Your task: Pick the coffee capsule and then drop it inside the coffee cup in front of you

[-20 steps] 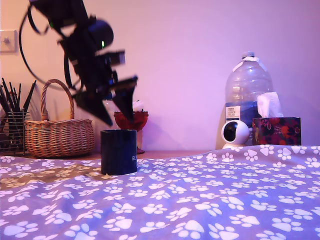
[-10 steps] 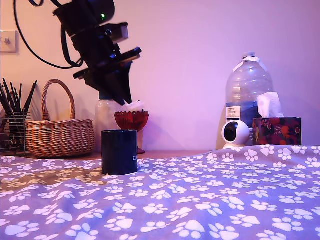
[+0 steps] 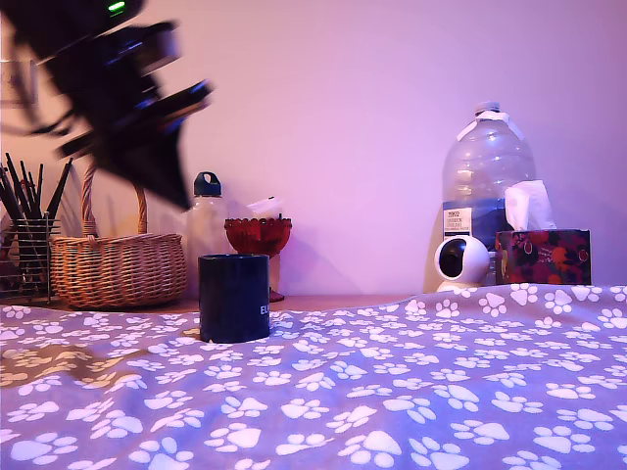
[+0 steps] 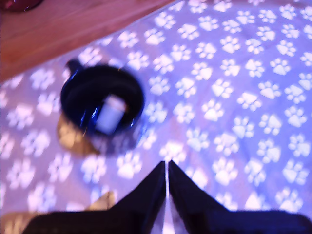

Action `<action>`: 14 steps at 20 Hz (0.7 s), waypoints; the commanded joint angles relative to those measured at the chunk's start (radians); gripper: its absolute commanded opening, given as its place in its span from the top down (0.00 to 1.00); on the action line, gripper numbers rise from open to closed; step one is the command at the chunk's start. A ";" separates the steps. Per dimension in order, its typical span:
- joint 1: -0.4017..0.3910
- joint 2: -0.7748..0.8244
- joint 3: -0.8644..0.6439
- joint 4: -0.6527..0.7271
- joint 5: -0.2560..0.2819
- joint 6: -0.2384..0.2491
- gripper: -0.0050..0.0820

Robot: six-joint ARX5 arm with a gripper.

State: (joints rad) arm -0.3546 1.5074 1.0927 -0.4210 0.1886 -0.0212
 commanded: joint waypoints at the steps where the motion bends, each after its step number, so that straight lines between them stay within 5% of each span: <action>1: 0.029 -0.054 -0.074 0.042 0.000 -0.010 0.96; 14: 0.276 -0.389 -0.546 0.366 0.002 -0.087 0.96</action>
State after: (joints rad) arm -0.0864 1.1397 0.5838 -0.0795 0.1879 -0.1024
